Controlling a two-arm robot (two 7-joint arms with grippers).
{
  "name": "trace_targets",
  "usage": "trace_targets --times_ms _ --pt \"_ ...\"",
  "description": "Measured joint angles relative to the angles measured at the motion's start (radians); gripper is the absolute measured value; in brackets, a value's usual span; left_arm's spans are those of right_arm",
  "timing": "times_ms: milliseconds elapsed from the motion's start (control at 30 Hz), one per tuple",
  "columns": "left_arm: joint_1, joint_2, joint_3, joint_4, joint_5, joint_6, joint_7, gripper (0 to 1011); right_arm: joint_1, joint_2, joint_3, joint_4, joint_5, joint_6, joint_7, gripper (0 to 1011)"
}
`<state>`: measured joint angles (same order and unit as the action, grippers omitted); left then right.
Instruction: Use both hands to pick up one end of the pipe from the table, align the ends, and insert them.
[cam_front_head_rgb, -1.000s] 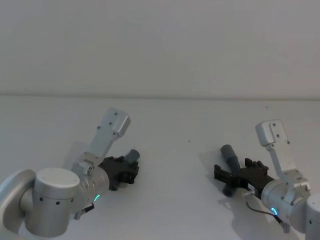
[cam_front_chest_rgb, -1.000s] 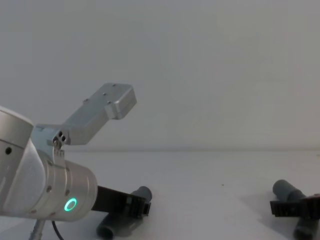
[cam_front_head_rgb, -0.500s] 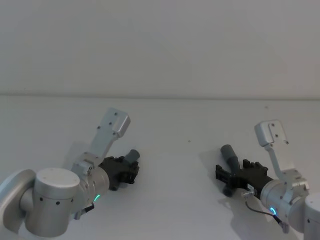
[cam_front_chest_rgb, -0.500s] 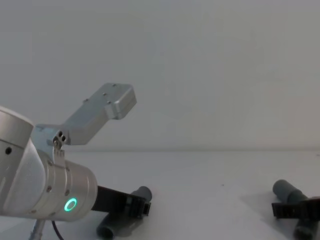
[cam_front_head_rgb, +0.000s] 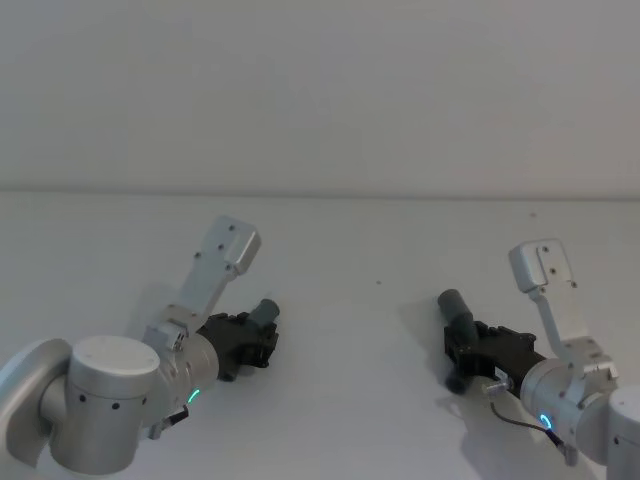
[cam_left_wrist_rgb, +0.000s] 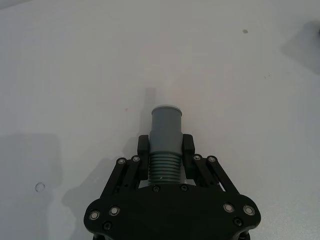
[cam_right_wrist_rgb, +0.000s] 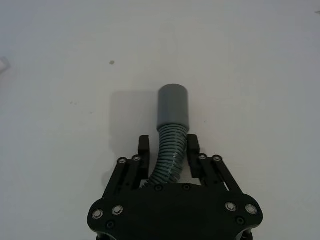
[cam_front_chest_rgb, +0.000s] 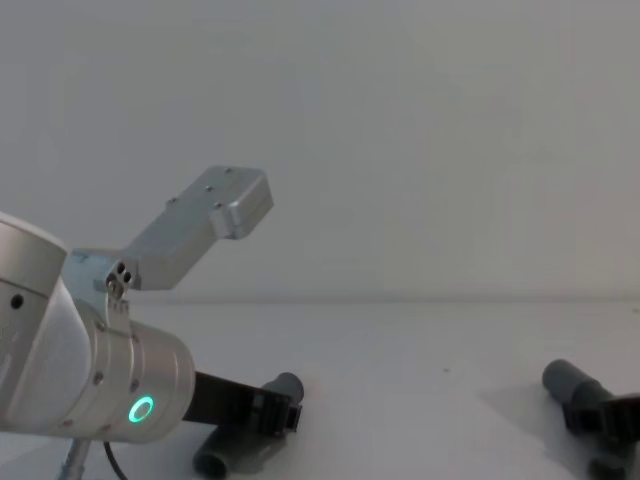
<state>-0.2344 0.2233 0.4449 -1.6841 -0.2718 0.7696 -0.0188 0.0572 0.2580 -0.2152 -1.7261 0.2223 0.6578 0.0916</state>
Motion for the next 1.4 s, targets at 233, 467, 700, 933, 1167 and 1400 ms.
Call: trace_targets --times_ms 233,467,700,933,1167,1400 --pt "0.0 0.0 0.0 0.0 0.0 0.0 0.0 370 0.0 -0.001 0.0 0.0 0.0 0.001 0.001 238" --pt "0.0 0.0 0.0 0.0 0.0 0.0 0.0 370 0.0 -0.002 0.0 0.001 -0.001 0.001 0.001 173" --pt "0.0 0.0 0.0 0.0 0.0 0.0 0.0 369 -0.002 0.007 0.006 0.001 0.0 -0.028 0.023 171" --pt "0.0 0.0 0.0 0.0 0.0 0.0 0.0 370 -0.003 0.036 0.02 -0.002 0.021 -0.098 0.088 166" --pt "0.0 0.0 0.0 0.0 0.0 0.0 0.0 369 0.004 0.083 0.04 -0.002 0.057 -0.18 0.184 166" --pt "0.0 0.0 0.0 0.0 0.0 0.0 0.0 370 0.015 0.141 0.057 0.012 0.096 -0.263 0.298 164"
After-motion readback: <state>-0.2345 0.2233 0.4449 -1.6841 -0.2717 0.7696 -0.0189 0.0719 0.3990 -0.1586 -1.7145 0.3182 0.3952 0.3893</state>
